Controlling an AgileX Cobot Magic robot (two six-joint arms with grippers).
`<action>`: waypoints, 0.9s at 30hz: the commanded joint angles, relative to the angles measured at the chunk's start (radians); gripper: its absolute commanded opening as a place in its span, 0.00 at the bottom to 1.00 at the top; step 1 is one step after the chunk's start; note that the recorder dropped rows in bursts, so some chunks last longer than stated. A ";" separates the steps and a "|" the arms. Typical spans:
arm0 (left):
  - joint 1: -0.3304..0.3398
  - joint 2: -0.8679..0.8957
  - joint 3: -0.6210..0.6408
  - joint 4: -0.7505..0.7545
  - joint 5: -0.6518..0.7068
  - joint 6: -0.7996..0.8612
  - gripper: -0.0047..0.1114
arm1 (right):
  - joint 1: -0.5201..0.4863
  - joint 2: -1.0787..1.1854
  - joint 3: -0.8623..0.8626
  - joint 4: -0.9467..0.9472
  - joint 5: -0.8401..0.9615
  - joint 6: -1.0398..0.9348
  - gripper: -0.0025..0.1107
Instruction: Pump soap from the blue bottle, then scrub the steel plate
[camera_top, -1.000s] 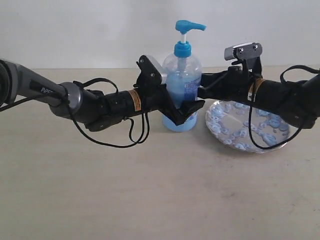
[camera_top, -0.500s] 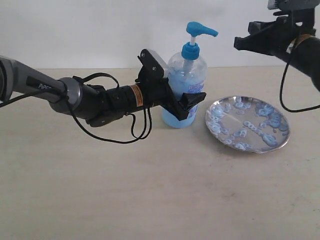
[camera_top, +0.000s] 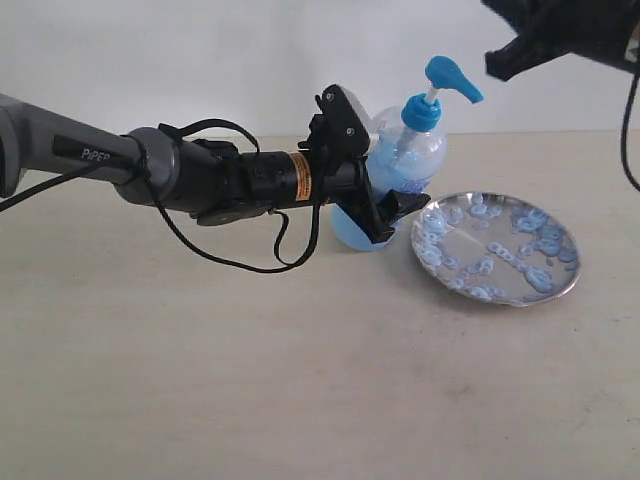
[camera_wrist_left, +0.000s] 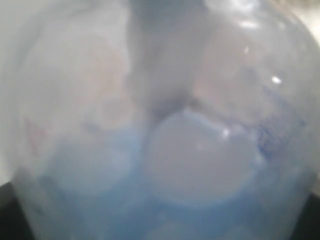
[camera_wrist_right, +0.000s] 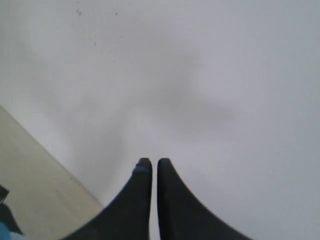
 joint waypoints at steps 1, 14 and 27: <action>-0.007 -0.005 -0.014 -0.047 -0.022 -0.002 0.08 | -0.116 -0.046 0.000 -0.193 -0.177 0.328 0.02; -0.019 -0.005 -0.016 -0.076 0.035 -0.028 0.08 | -0.108 -0.056 -0.190 -0.713 -0.255 0.748 0.02; -0.047 -0.003 -0.078 -0.076 0.114 -0.025 0.08 | 0.031 -0.035 -0.189 -0.868 0.059 0.813 0.02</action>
